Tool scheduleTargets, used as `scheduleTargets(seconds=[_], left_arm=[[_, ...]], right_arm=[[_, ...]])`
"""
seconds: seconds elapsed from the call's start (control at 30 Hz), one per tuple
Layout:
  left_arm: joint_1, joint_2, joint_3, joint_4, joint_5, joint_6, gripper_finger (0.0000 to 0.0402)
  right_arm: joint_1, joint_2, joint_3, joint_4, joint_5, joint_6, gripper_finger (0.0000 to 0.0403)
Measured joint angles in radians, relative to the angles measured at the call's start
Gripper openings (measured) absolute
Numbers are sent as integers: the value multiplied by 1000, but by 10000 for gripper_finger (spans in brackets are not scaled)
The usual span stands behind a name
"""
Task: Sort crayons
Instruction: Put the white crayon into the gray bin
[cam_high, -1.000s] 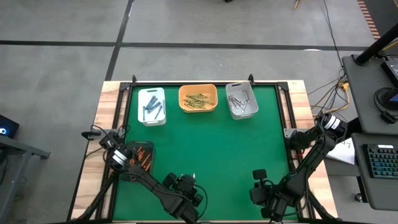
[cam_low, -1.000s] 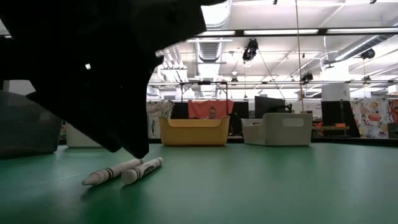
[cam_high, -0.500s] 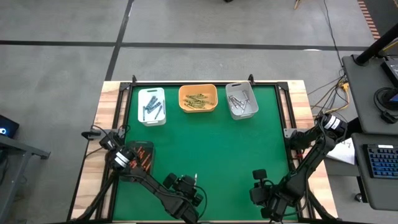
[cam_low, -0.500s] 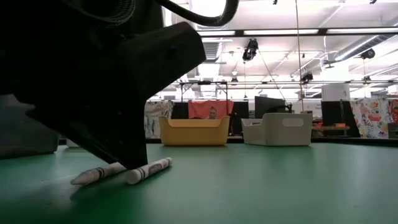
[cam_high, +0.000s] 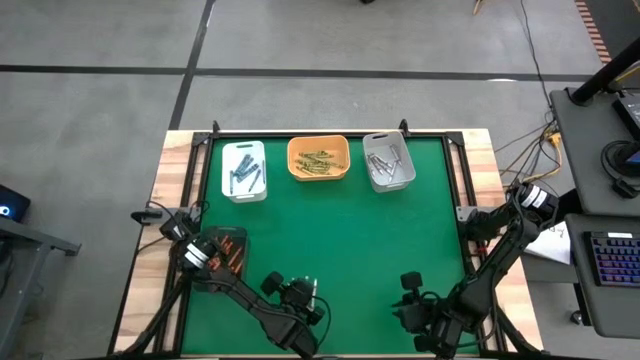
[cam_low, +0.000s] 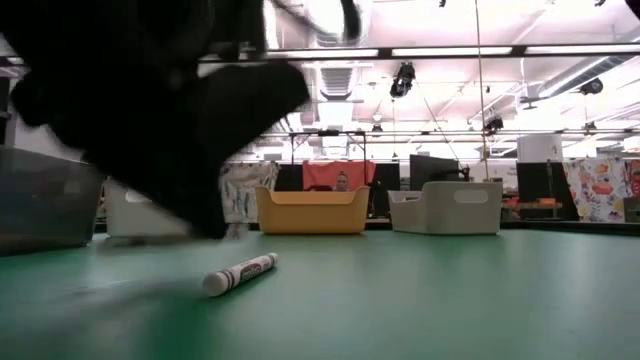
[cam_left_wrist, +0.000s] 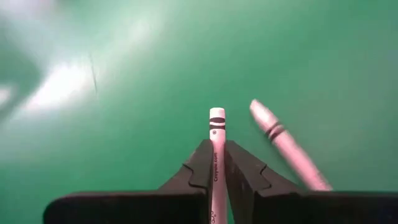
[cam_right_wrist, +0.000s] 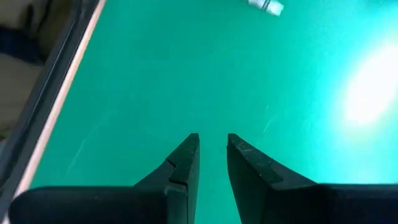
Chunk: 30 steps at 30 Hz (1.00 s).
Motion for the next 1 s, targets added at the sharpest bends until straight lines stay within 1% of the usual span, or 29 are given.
scheduleTargets(seconds=[0.1,0.17,0.27,0.37,0.5,0.63,0.7,0.8,0.9,1.0], left_arm=[[0,-55,0,-2,-76,76,3],[0,-104,0,-1,-141,141,2],[-6,-186,0,10,-275,261,1],[-21,-270,1,52,-396,415,1],[-31,-361,-3,132,-491,644,1],[-26,-418,-3,138,-586,800,0],[-15,-435,-3,125,-611,856,0],[16,-462,-4,80,-614,901,0],[61,-492,-4,4,-574,914,0],[113,-521,-5,-71,-536,917,0]], right_arm=[[-12,0,0,53,56,-90,65],[-26,0,0,85,63,-152,61],[-47,0,0,164,66,-275,56],[-74,0,-1,265,70,-418,53],[-120,-1,-7,397,72,-590,52],[-177,-4,-38,509,73,-709,52],[-211,-16,-68,550,72,-747,52],[-270,-55,-112,572,63,-743,52],[-326,-107,-156,586,50,-715,52],[-376,-169,-191,598,34,-733,52]])
